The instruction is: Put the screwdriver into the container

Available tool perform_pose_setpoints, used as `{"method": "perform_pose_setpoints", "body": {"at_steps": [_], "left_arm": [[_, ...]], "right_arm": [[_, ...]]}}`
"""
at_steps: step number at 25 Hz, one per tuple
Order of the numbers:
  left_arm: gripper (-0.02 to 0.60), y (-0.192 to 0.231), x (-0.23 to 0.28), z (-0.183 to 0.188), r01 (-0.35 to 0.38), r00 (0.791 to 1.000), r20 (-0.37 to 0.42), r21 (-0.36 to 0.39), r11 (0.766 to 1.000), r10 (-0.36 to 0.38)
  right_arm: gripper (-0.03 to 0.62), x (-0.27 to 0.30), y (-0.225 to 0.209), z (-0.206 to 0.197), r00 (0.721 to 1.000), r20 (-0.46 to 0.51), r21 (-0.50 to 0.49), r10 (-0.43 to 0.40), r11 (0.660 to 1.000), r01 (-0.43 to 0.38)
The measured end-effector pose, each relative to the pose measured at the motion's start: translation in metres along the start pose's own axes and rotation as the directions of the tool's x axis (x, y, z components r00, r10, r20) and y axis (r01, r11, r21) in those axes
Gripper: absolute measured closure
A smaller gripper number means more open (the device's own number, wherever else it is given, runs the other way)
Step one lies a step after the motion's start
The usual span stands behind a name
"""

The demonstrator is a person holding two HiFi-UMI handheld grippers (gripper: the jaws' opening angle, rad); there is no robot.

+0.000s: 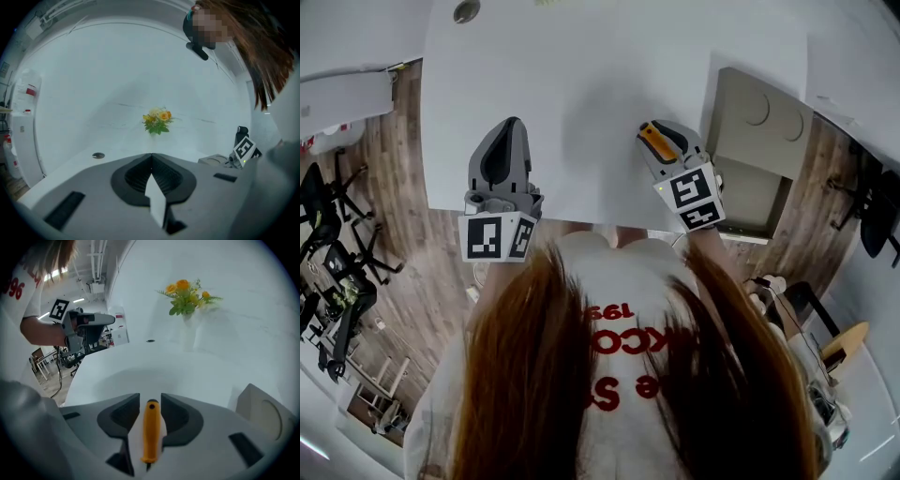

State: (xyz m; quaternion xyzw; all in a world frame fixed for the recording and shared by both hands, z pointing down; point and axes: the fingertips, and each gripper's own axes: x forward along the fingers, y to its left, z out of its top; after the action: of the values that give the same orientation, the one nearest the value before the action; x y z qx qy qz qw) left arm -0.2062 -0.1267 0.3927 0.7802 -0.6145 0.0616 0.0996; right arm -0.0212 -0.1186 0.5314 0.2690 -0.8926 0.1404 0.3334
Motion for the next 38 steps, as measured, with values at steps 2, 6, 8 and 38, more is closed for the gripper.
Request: {"method": "perform_pose_setpoints", "body": {"at_steps": [2,6,8,38], "left_arm": [[0.574,-0.001,-0.001,-0.002,0.000,1.000,-0.007,0.001,1.000,0.000],[0.574,0.000,-0.001,-0.006,-0.001,1.000,-0.015,-0.006,1.000,0.001],[0.574,0.000,-0.002,-0.007,-0.004,1.000,-0.017,-0.007,1.000,0.004],[0.574,0.002,-0.001,-0.003,-0.024,1.000,-0.016,-0.008,1.000,0.023]], "right_arm": [[0.443,0.005,0.001,-0.008,1.000,-0.031,-0.015,0.000,1.000,-0.001],[0.421,0.013,-0.001,-0.018,0.998,-0.069,-0.031,-0.009,1.000,0.007],[0.406,0.015,-0.001,-0.020,0.997,-0.080,-0.043,-0.013,0.999,0.010],[0.465,0.020,0.001,-0.020,0.989,-0.144,-0.032,0.025,0.999,-0.030]]}}
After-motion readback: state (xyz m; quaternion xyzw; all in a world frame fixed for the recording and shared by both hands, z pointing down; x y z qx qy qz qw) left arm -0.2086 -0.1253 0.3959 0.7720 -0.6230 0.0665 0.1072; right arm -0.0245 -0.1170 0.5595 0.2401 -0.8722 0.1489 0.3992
